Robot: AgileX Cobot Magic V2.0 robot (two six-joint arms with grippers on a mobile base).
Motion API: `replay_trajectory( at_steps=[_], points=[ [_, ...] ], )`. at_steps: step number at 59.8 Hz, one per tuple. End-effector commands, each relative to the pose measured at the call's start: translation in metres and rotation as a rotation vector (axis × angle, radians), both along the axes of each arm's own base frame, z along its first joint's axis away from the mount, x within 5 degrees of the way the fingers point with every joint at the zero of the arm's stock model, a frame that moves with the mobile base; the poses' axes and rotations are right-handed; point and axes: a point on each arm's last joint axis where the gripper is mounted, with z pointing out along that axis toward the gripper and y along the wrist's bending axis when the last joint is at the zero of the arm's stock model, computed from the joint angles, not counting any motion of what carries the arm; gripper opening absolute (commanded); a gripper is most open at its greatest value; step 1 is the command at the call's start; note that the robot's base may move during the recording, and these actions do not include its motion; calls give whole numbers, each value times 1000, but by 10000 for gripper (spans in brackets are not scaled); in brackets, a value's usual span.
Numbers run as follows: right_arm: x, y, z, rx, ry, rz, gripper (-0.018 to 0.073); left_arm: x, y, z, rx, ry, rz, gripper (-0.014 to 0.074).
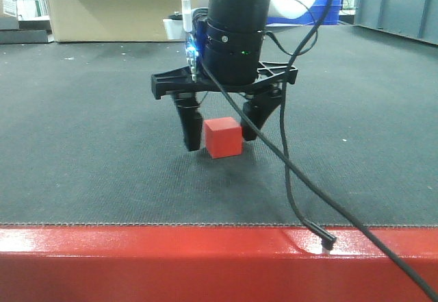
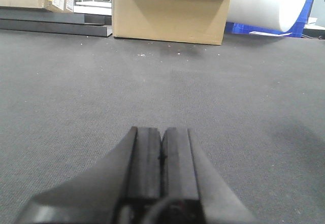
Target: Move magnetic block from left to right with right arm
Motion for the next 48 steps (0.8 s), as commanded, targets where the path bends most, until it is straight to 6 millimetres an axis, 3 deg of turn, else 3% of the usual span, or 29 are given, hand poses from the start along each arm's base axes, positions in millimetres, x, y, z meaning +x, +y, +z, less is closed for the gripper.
replay_trajectory(
  at_steps=[1, 12, 26, 34, 48],
  points=[
    [0, -2, 45, 59, -107, 3, 629, -1, 0, 6, -9, -93, -2, -116],
    [-4, -5, 77, 107, -175, 3, 578, -1, 0, 6, -9, -93, -2, -116],
    [-27, -27, 131, 129, -322, 12, 235, -1, 0, 6, -9, -93, -2, -115],
    [-47, -45, 152, 148, -404, 19, 105, -1, 0, 6, -9, -93, -2, -116],
    [-93, -76, 159, 218, -502, 34, 83, -1, 0, 6, -9, -93, -2, -116]
  ],
)
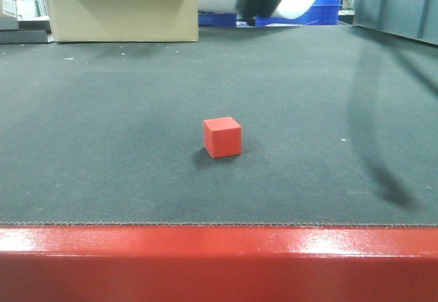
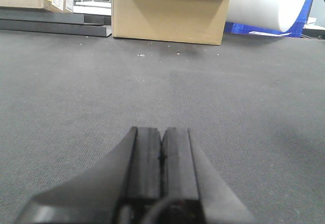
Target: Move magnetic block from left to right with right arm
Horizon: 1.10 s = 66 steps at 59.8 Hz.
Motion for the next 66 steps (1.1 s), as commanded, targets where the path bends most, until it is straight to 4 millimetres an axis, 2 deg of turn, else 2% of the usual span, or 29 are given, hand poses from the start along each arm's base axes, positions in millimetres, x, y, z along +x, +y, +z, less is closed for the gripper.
replay_trajectory(
  at_steps=[1, 9, 28, 39, 49, 66],
  points=[
    [-24, -18, 31, 99, -173, 17, 83, -1, 0, 6, -9, -93, -2, -116],
    [-59, -42, 27, 158, -249, 33, 83, -1, 0, 6, -9, -93, -2, -116],
    [-139, -96, -1, 297, -419, 58, 83, -1, 0, 6, -9, -93, -2, -116],
    [-170, -118, -16, 324, -460, 59, 83, -1, 0, 6, -9, -93, -2, -116],
    [-183, -128, -15, 352, -501, 58, 83, -1, 0, 6, -9, -93, -2, -116],
    [-184, -128, -12, 356, -519, 61, 83, -1, 0, 6, -9, -93, -2, -116]
  ],
)
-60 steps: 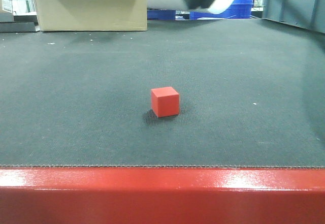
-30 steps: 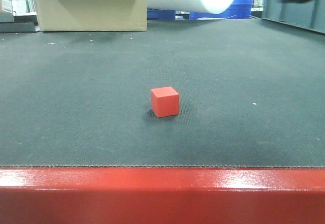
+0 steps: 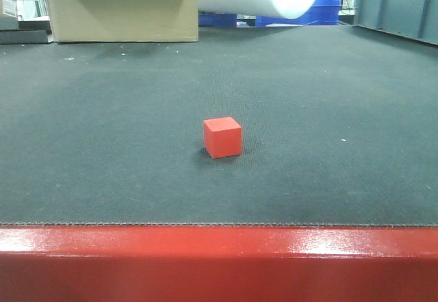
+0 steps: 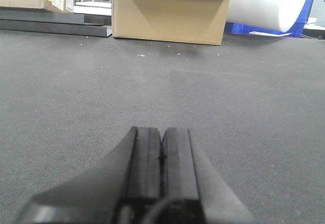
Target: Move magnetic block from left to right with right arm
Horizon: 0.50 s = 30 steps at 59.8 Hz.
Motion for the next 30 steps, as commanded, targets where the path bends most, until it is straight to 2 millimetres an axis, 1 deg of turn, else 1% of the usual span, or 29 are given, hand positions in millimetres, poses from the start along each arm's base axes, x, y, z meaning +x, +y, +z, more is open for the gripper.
replay_trajectory(
  at_steps=[1, 30],
  points=[
    [1, 2, 18, 61, -106, 10, 83, -1, 0, 6, -9, -93, -2, -116],
    [2, 0, 19, 58, -125, 1, 83, -1, 0, 6, -9, -93, -2, -116]
  ],
)
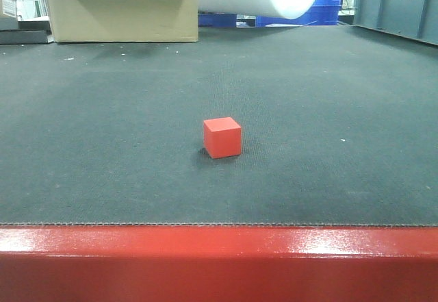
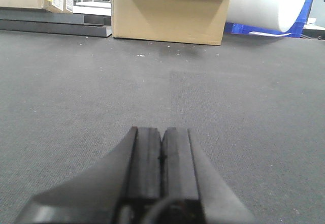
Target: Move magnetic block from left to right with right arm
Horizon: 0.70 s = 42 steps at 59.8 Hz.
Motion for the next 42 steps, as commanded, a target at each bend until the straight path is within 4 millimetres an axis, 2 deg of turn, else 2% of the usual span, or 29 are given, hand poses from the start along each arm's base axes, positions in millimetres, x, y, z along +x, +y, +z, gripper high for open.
replay_trajectory(
  at_steps=[1, 9, 20, 30, 42],
  points=[
    [2, -1, 19, 49, -126, -4, 83, -1, 0, 6, -9, -93, -2, -116],
    [1, -17, 20, 20, -197, -88, 83, -1, 0, 6, -9, -93, -2, -116],
    [-12, -43, 4, 35, -342, -267, 83, -1, 0, 6, -9, -93, -2, -116],
    [-30, -60, -28, 25, -405, -432, 83, -1, 0, 6, -9, -93, -2, -116],
    [-42, -69, -68, 18, -440, -556, 83, -1, 0, 6, -9, -93, -2, -116]
  ],
)
